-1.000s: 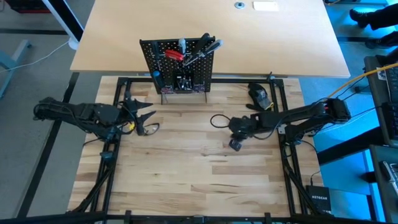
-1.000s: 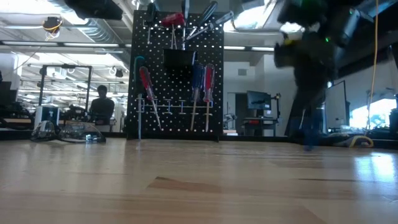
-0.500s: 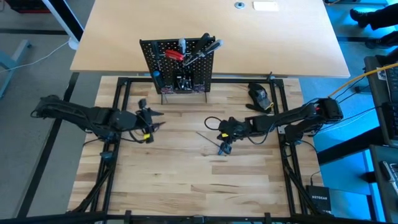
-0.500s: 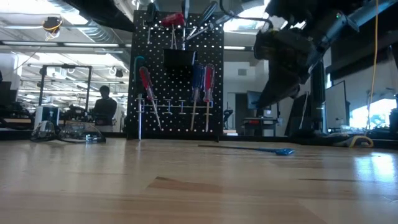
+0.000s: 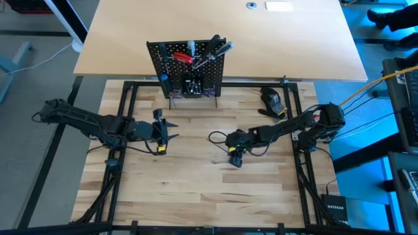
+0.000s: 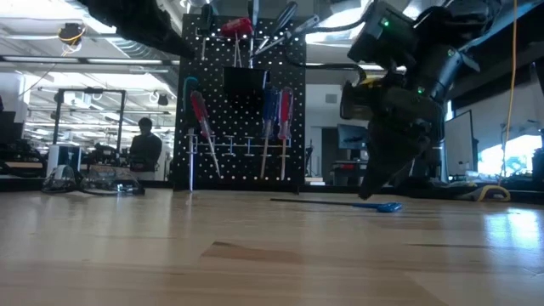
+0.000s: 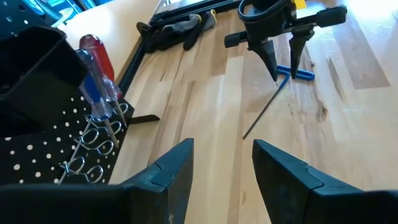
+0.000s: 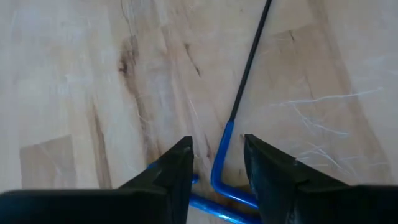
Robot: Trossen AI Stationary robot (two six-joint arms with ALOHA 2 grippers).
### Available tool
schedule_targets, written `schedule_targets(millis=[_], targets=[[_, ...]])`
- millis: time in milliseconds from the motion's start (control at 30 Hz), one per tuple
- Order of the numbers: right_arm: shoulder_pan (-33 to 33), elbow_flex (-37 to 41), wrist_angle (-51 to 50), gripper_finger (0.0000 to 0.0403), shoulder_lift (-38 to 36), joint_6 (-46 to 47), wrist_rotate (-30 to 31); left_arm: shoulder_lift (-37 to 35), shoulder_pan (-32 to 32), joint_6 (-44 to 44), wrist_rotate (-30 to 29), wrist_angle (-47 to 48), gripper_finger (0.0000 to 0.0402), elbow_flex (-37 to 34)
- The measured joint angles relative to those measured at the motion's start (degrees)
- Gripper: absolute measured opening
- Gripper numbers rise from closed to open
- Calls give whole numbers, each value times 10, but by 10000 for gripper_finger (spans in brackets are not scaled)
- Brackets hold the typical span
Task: Hang tools onto peg board
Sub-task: Hang the blue t-handle hex key on the peg board
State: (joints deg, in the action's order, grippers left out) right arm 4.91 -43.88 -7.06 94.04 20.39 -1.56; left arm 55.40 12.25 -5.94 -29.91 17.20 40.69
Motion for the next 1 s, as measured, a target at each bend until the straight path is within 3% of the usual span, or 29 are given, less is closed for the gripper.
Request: schedule_targets(millis=[167,333,600,733,900,1000], targets=[[1,-22,-28,144,1,6,15,0,0,33,0,-1,155,0],[16,-26,-28,145,5,16,80,2,0,62,0,-1,155,0],[44,-28,-12,138,66,70,113,21,1,124,0,3,155,0],[59,-29,-13,101,89,98,157,39,1,156,1,8,155,0],[73,-30,-8,21,98,133,176,65,1,181,1,16,155,0],[83,-30,-6,12,99,141,195,81,2,187,1,20,155,0]])
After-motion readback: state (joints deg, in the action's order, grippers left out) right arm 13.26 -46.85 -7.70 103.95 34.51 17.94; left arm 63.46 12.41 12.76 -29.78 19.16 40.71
